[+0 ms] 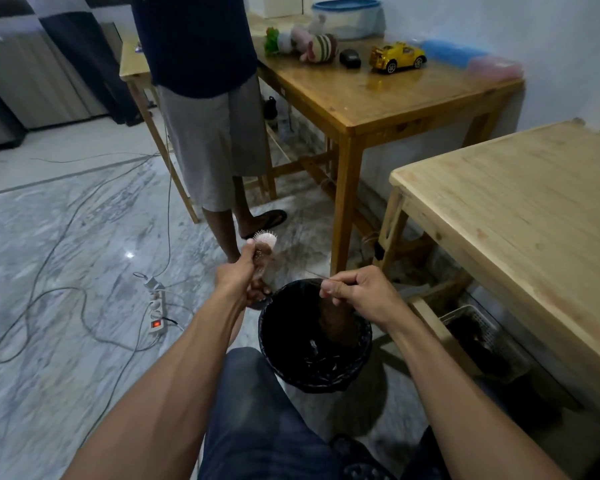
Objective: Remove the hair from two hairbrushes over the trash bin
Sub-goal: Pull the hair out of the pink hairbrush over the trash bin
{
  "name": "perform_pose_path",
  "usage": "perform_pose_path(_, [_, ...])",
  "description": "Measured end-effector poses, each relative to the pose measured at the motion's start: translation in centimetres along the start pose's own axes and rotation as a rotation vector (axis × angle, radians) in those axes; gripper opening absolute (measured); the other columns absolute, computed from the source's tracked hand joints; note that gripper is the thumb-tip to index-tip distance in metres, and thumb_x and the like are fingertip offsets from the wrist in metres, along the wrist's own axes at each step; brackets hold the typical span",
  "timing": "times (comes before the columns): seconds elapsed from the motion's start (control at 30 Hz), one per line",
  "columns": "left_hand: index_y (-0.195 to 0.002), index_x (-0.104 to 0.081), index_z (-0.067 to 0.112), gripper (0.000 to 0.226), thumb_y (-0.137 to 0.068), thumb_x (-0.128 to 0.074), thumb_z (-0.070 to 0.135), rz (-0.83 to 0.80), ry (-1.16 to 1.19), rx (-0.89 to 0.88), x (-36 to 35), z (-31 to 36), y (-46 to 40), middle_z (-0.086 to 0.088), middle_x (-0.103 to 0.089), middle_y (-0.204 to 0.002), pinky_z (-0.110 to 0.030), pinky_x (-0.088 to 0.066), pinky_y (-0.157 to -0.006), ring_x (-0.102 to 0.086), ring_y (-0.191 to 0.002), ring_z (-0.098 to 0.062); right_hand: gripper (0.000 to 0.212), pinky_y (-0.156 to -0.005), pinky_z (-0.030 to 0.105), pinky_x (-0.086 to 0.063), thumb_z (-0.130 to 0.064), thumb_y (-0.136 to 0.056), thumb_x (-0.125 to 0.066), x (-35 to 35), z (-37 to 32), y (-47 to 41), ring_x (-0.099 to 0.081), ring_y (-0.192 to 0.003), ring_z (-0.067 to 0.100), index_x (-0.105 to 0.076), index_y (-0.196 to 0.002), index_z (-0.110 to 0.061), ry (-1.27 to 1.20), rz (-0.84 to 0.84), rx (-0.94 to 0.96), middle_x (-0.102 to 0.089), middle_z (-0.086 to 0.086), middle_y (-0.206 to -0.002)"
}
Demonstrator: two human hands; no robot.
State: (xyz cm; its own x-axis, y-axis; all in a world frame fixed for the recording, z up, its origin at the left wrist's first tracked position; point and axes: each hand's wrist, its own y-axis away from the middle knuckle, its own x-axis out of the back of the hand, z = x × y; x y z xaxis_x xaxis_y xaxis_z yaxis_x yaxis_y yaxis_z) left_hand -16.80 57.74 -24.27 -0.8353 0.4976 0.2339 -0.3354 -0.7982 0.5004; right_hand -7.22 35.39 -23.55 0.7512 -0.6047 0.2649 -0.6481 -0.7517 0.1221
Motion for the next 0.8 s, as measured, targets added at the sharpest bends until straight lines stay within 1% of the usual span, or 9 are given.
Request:
perform_pose_path(0.07, [-0.072, -0.058, 0.003, 0.065, -0.085, -0.064, 0.066, 0.043, 0.006, 0.007, 0.7, -0.3, -0.8, -0.012, -0.052, -0.053, -0.016, -0.029, -0.032, -0.039, -0.025, -0.019, 0.020, -0.069, 0.025, -0.043, -0.030, -0.092, -0.075, 0.1, 0.5, 0.4, -0.058, -0.057, -0.003, -0.083, -0.074, -0.025, -0.054, 0.002, 0.007, -0.069, -0.004, -0.060])
perform_pose_path(0.23, [-0.059, -0.051, 0.010, 0.062, -0.090, -0.052, 0.064, 0.167, 0.042, 0.036, 3.2, -0.4, -1.9, -0.009, -0.047, -0.049, -0.020, -0.030, -0.040, -0.035, -0.029, -0.017, 0.022, -0.055, 0.014, -0.040, -0.016, -0.094, -0.072, 1.1, 0.7, 0.7, -0.052, -0.052, 0.002, -0.081, -0.074, -0.016, -0.217, 0.107, 0.073, -0.064, -0.004, -0.056])
perform_pose_path(0.33, [-0.064, -0.056, 0.008, 0.067, -0.085, -0.050, 0.072, 0.150, 0.016, 0.008, 3.0, 0.2, -1.3, -0.014, -0.056, -0.054, -0.023, -0.033, -0.042, -0.044, -0.036, -0.021, 0.025, -0.054, 0.025, -0.038, -0.017, -0.096, -0.070, 0.8, 1.0, 0.0, -0.051, -0.057, 0.013, -0.082, -0.074, -0.019, -0.302, 0.233, 0.011, -0.067, -0.001, -0.063])
perform_pose_path(0.4, [-0.080, -0.068, 0.003, 0.089, -0.071, -0.043, 0.088, 0.109, -0.060, -0.048, 1.9, 0.1, -1.1, -0.024, -0.070, -0.073, -0.026, -0.037, -0.046, -0.061, -0.053, -0.032, 0.013, -0.059, 0.030, -0.046, -0.023, -0.097, -0.070, 0.5, 1.1, -0.8, -0.062, -0.069, 0.018, -0.082, -0.093, -0.022, -0.159, 0.191, -0.083, -0.075, -0.004, -0.082])
perform_pose_path(0.43, [-0.088, -0.071, 0.001, 0.097, -0.067, -0.040, 0.091, 0.086, -0.112, -0.077, 1.4, 0.0, -0.9, -0.024, -0.071, -0.077, -0.028, -0.038, -0.049, -0.065, -0.061, -0.035, 0.018, -0.069, 0.032, -0.053, -0.029, -0.097, -0.070, 0.4, 1.4, -1.2, -0.069, -0.086, 0.021, -0.078, -0.112, -0.023, -0.016, 0.119, -0.150, -0.076, -0.004, -0.101])
perform_pose_path(0.53, [-0.074, -0.063, 0.006, 0.080, -0.083, -0.042, 0.082, -0.026, -0.224, -0.170, -0.3, 0.3, 1.6, -0.013, -0.061, -0.063, -0.035, -0.041, -0.055, -0.059, -0.059, -0.029, 0.078, -0.100, 0.046, -0.055, -0.048, -0.088, -0.073, 0.3, 2.1, -2.2, -0.064, -0.122, 0.028, -0.041, -0.155, -0.026, 0.229, 0.024, -0.339, -0.054, -0.002, -0.142])
perform_pose_path(0.6, [-0.070, -0.061, 0.007, 0.075, -0.089, -0.042, 0.077, -0.077, -0.303, -0.229, -1.2, 0.4, 2.7, -0.011, -0.062, -0.062, -0.037, -0.046, -0.057, -0.062, -0.060, -0.030, 0.084, -0.087, 0.044, -0.059, -0.048, -0.086, -0.071, 0.3, 1.5, -2.6, -0.064, -0.118, 0.028, -0.032, -0.159, -0.031, 0.177, 0.086, -0.341, -0.048, -0.002, -0.150])
perform_pose_path(0.67, [-0.067, -0.062, 0.007, 0.078, -0.085, -0.041, 0.081, -0.122, -0.347, -0.249, -1.9, 0.3, 3.4, -0.012, -0.064, -0.061, -0.043, -0.056, -0.061, -0.069, -0.063, -0.036, 0.079, -0.066, 0.034, -0.053, -0.040, -0.089, -0.068, 0.1, 0.7, -2.7, -0.066, -0.097, 0.022, -0.031, -0.159, -0.032, 0.116, 0.103, -0.335, -0.046, -0.002, -0.152])
perform_pose_path(0.8, [-0.058, -0.058, 0.011, 0.081, -0.078, -0.040, 0.087, -0.170, -0.436, -0.304, -2.8, 0.3, 4.6, -0.011, -0.067, -0.059, -0.043, -0.058, -0.060, -0.068, -0.057, -0.033, 0.068, -0.049, 0.024, -0.046, -0.031, -0.096, -0.068, -1.1, 0.2, -2.8, -0.058, -0.064, 0.012, -0.039, -0.157, -0.024, -0.063, 0.042, -0.285, -0.056, 0.002, -0.143])
